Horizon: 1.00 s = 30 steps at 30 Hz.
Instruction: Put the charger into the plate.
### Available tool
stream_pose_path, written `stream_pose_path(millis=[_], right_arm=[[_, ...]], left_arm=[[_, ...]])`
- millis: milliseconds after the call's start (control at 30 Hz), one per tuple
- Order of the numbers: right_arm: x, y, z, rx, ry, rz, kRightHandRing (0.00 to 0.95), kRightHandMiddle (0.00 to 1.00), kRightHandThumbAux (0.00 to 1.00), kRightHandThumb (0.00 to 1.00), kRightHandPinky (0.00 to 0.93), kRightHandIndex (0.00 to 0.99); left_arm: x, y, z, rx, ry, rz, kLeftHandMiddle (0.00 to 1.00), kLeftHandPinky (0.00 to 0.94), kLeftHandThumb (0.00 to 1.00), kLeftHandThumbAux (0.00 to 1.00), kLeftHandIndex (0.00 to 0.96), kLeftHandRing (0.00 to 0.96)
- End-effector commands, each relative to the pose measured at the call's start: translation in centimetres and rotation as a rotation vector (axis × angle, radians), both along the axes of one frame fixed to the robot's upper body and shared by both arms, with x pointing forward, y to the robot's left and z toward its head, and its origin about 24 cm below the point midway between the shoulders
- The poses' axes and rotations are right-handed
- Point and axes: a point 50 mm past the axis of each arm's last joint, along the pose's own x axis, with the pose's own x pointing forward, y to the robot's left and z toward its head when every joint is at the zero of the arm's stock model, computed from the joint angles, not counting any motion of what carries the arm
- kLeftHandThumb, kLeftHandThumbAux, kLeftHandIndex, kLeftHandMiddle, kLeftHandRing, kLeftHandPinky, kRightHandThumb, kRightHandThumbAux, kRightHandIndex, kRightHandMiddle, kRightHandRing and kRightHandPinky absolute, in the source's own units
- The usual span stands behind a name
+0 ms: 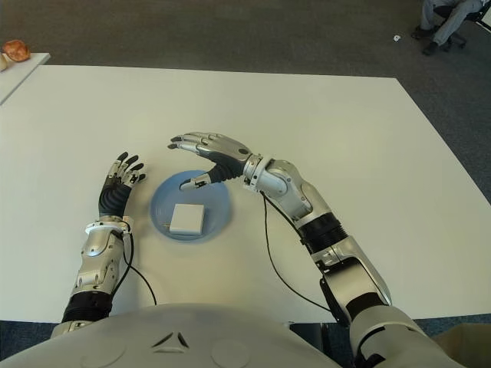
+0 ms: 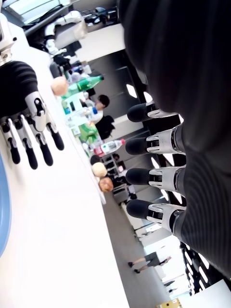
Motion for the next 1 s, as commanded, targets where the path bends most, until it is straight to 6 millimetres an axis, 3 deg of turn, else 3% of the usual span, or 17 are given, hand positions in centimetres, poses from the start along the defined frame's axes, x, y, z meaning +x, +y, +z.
stream_pose_path(millis=[33, 433, 567, 767, 867, 1000], right_arm=[[0.2, -0.2, 0.2, 0.017, 0.013, -0.009, 0.000, 0.000, 0.105, 0.342, 0.000, 0.000], [0.5, -0.2, 0.7, 0.068, 0.006, -0.025, 0.000, 0.000, 0.092, 0.379, 0.000, 0.000], [1.6, 0.2, 0.8, 0.113, 0.011, -0.070, 0.000, 0.000, 0.113, 0.350, 0.000, 0.000], [3.4, 0.7, 1.2, 0.283, 0.067, -0.179, 0.000, 0.000, 0.188, 0.260, 0.000, 0.000], [5.3, 1.2, 1.7, 0.479, 0.142, -0.319, 0.000, 0.000, 0.241, 0.216, 0.000, 0.000], [5.6, 1.1, 1.7, 0.671, 0.178, -0.427, 0.000, 0.000, 0.331, 0.177, 0.000, 0.000]], left_arm=[[-0.5, 0.2, -1.0, -0.029, 0.063, 0.003, 0.149, 0.217, 0.000, 0.607, 0.066, 0.174], [-0.5, 0.2, -1.1, -0.048, 0.063, 0.006, 0.152, 0.219, 0.017, 0.606, 0.066, 0.175], [-0.5, 0.2, -1.1, -0.040, 0.064, 0.000, 0.145, 0.219, 0.022, 0.602, 0.062, 0.169], [-0.5, 0.3, -1.0, -0.025, 0.054, -0.007, 0.133, 0.208, 0.034, 0.609, 0.054, 0.158], [-0.5, 0.3, -0.9, -0.020, 0.057, -0.006, 0.129, 0.199, 0.034, 0.605, 0.049, 0.152], [-0.5, 0.3, -1.0, -0.017, 0.062, -0.004, 0.131, 0.204, 0.025, 0.603, 0.048, 0.154]])
